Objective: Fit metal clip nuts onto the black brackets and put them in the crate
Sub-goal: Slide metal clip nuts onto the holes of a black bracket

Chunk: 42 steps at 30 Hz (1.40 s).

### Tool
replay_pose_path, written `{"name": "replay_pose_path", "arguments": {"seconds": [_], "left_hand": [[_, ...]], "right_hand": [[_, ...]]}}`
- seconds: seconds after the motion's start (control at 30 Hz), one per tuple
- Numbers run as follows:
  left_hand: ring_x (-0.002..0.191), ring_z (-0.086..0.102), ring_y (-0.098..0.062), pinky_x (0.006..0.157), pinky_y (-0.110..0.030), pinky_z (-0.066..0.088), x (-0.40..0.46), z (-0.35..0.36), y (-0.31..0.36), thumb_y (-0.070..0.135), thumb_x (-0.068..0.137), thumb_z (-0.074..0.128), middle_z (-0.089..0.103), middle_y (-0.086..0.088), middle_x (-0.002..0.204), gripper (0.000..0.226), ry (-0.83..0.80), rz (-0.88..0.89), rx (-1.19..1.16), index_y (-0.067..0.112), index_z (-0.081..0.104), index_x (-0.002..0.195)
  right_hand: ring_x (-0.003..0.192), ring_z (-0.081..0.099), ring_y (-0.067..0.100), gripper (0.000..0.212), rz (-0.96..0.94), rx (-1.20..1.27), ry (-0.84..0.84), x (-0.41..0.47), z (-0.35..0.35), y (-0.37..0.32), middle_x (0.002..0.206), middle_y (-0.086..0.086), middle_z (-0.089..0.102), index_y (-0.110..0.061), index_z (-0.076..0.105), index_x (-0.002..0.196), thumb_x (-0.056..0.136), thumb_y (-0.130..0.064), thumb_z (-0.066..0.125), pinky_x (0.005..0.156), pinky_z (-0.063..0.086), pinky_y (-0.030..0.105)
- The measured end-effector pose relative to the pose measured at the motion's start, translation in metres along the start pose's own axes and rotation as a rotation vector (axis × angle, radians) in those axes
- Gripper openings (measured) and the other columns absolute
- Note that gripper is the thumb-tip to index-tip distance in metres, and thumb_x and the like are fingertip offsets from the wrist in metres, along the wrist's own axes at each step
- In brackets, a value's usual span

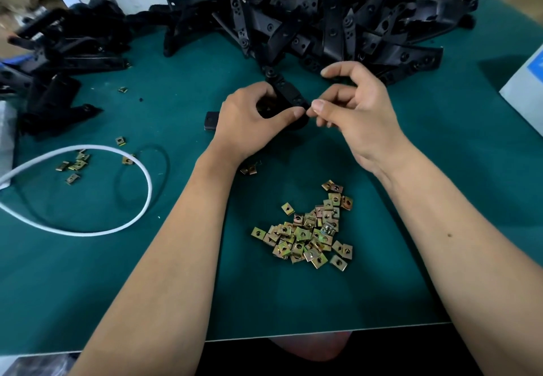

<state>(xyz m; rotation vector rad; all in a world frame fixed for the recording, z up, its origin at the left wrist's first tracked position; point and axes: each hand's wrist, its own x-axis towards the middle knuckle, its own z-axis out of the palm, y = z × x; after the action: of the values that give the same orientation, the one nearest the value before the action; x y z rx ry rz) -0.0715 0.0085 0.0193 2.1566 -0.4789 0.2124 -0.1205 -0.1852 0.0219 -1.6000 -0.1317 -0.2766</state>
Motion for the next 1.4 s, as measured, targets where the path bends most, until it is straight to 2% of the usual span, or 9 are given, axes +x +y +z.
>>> {"name": "replay_pose_path", "arguments": {"seconds": [0.1,0.3,0.5,0.73,1.1,1.23,1.3,1.4], "left_hand": [[0.088,0.066,-0.016,0.086,-0.044,0.052,-0.001,-0.002,-0.001,0.050,0.081,0.080,0.071,0.006,0.085,0.038,-0.013,0.029,0.018,0.015,0.070,0.088],[0.102,0.064,-0.018,0.097,-0.045,0.048,0.000,-0.005,-0.004,0.060,0.076,0.082,0.072,0.007,0.093,0.045,-0.014,0.041,0.037,0.018,0.072,0.090],[0.104,0.057,-0.013,0.102,-0.048,0.043,-0.003,-0.003,-0.001,0.065,0.071,0.081,0.068,0.014,0.092,0.048,0.014,0.089,0.067,0.022,0.072,0.089],[0.103,0.056,-0.016,0.100,-0.050,0.044,-0.003,-0.002,-0.001,0.077,0.065,0.070,0.070,0.012,0.093,0.062,0.008,0.132,0.108,0.020,0.072,0.092],[0.100,0.057,-0.016,0.098,-0.050,0.045,-0.001,0.000,-0.003,0.074,0.067,0.075,0.070,0.012,0.092,0.058,0.009,0.145,0.137,0.021,0.071,0.091],[0.100,0.057,-0.018,0.097,-0.050,0.046,-0.001,0.001,-0.002,0.077,0.065,0.070,0.069,0.010,0.091,0.064,0.019,0.169,0.170,0.019,0.071,0.091],[0.099,0.057,-0.018,0.097,-0.048,0.046,-0.001,0.002,-0.001,0.078,0.064,0.069,0.067,0.009,0.090,0.065,0.027,0.176,0.185,0.018,0.070,0.091],[0.098,0.057,-0.018,0.100,-0.041,0.040,0.001,0.006,-0.003,0.079,0.065,0.070,0.066,0.006,0.091,0.066,0.030,0.178,0.254,0.018,0.067,0.091]], "right_hand": [[0.067,0.065,0.018,0.035,-0.017,-0.013,0.028,-0.001,0.003,0.002,0.073,0.004,0.071,-0.011,0.057,0.119,0.089,0.002,0.069,0.064,0.050,0.025],[0.065,0.065,0.014,0.004,0.007,-0.048,0.131,0.000,0.006,0.005,0.079,0.007,0.077,-0.010,0.074,0.094,0.091,-0.010,0.075,0.062,0.051,0.024],[0.073,0.068,0.010,0.017,0.094,-0.058,0.120,0.002,0.002,0.010,0.082,0.000,0.077,-0.013,0.080,0.102,0.095,-0.003,0.068,0.069,0.053,0.022],[0.067,0.069,0.012,0.006,0.107,-0.022,0.158,0.001,0.004,0.009,0.079,0.006,0.078,-0.010,0.079,0.093,0.090,-0.006,0.075,0.061,0.052,0.021],[0.064,0.067,0.013,0.005,0.131,-0.023,0.179,0.001,0.006,0.010,0.076,0.006,0.077,-0.009,0.078,0.090,0.088,-0.005,0.077,0.058,0.051,0.022],[0.064,0.068,0.011,0.006,0.127,-0.046,0.203,0.000,0.007,0.010,0.078,0.006,0.077,-0.011,0.078,0.089,0.086,-0.006,0.078,0.057,0.049,0.020],[0.066,0.069,0.011,0.008,0.132,-0.049,0.211,0.000,0.006,0.009,0.080,0.005,0.078,-0.012,0.078,0.088,0.085,-0.005,0.078,0.060,0.050,0.018],[0.074,0.072,0.013,0.010,0.131,-0.049,0.216,0.001,0.004,0.008,0.081,0.006,0.078,-0.012,0.077,0.089,0.084,-0.003,0.078,0.074,0.056,0.022]]}}
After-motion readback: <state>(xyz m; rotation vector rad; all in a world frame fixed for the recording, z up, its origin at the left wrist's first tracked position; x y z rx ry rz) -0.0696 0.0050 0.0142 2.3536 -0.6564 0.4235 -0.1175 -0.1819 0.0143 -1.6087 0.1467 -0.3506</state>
